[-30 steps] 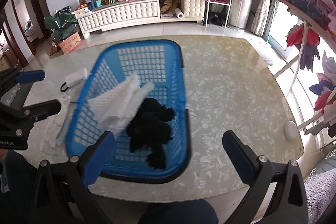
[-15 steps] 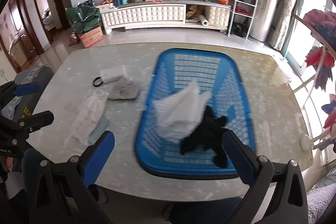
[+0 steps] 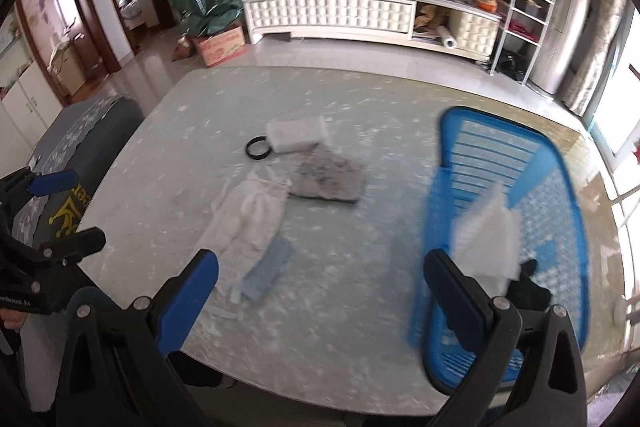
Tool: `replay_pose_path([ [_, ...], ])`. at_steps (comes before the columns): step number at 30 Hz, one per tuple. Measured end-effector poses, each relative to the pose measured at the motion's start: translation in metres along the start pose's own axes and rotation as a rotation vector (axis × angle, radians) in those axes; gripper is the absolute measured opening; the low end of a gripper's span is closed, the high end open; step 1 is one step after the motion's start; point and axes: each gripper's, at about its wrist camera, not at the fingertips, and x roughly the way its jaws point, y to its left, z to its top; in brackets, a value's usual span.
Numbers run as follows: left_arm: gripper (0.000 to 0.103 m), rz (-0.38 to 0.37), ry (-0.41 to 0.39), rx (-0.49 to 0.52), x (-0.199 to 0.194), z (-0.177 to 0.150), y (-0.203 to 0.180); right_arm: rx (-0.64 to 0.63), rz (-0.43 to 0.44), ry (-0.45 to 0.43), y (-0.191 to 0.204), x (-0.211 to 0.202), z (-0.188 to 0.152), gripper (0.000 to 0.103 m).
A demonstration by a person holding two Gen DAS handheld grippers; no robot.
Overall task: Organize soft objects
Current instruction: 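Grasp the white ruffled cloth with the left gripper and lift it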
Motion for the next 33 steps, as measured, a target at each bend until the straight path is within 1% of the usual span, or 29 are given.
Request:
replay_pose_path([
  [3, 0.095, 0.0, 0.022, -0.017, 0.012, -0.004, 0.017, -0.019, 0.015, 0.03, 0.014, 0.018, 0.004, 0.103],
  [7, 0.095, -0.017, 0.052, -0.026, 0.029, -0.008, 0.027, -0.044, 0.033, 0.071, 0.027, 0.041, 0.007, 0.103],
  [10, 0.095, -0.033, 0.089, -0.026, 0.047, -0.012, 0.032, -0.061, 0.042, 0.1, 0.033, 0.059, 0.006, 0.103],
  [15, 0.095, -0.065, 0.146, -0.034, 0.079, -0.016, 0.038, -0.07, 0.049, 0.161, 0.038, 0.089, -0.005, 0.103],
  [18, 0.095, -0.104, 0.187, -0.015, 0.098, -0.017, 0.034, -0.069, 0.045, 0.193, 0.035, 0.102, -0.012, 0.103],
  [25, 0.095, -0.149, 0.25, -0.007, 0.139, -0.01, 0.021, -0.073, 0.018, 0.236, 0.028, 0.118, -0.026, 0.103],
  [31, 0.095, -0.163, 0.297, 0.008, 0.172, -0.007, 0.008, -0.058, 0.009, 0.251, 0.018, 0.126, -0.03, 0.103],
  [33, 0.095, -0.15, 0.305, 0.01, 0.181, -0.007, 0.005, -0.053, 0.007, 0.253, 0.014, 0.126, -0.031, 0.103],
])
